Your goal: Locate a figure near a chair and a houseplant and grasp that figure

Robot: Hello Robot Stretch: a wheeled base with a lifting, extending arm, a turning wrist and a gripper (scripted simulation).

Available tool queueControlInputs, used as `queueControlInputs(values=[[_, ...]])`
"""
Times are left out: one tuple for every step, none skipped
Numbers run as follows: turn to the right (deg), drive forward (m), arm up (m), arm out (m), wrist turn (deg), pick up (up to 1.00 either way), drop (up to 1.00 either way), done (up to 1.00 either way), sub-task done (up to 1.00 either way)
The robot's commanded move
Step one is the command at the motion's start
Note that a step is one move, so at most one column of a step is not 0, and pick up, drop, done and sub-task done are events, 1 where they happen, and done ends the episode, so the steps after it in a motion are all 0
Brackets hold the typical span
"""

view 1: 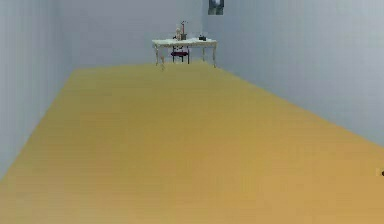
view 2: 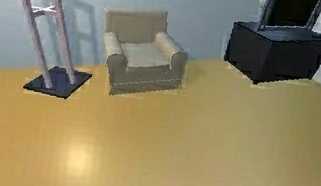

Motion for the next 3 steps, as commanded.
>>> queueControlInputs(values=[[0.0,1.00,0.00,0.00,0.0,0.00,0.00,0.00,0.00],[0.0,1.00,0.00,0.00,0.0,0.00,0.00,0.00,0.00],[-3.0,0.00,0.00,0.00,0.0,0.00,0.00,0.00,0.00]])
